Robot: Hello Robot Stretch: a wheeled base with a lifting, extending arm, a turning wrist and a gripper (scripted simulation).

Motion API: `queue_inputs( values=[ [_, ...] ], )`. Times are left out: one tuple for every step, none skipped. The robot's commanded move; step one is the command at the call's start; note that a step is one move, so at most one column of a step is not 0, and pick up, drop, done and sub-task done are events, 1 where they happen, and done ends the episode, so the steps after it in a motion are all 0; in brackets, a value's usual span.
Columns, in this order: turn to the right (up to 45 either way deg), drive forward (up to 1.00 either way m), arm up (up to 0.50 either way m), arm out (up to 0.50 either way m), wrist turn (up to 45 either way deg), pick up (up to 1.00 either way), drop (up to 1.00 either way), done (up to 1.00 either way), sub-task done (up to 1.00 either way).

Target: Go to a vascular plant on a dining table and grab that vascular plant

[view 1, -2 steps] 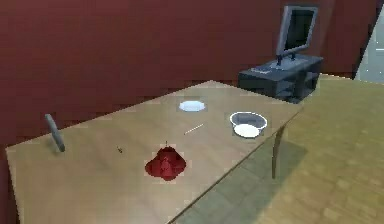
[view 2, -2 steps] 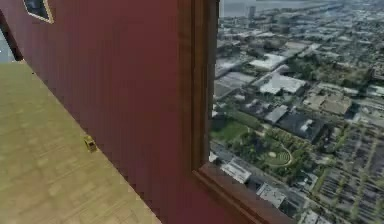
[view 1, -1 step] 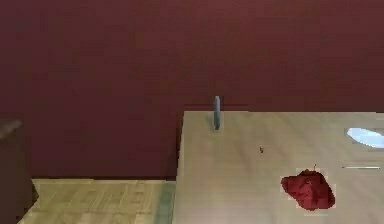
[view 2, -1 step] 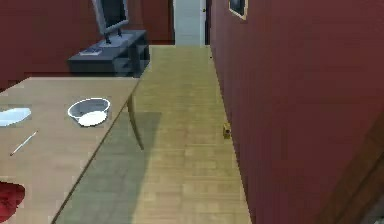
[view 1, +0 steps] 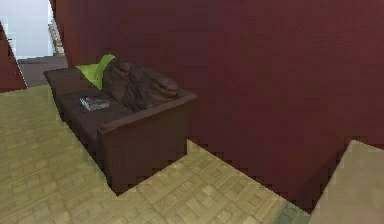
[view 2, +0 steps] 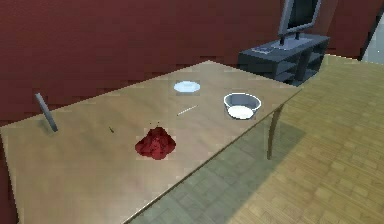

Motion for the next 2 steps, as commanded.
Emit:
queue_inputs(
  values=[
    [0.0,0.0,0.5,0.0,0.0,0.0,0.0,0.0,0.0],
    [0.0,0.0,0.38,0.0,0.0,0.0,0.0,0.0,0.0]
  ],
)
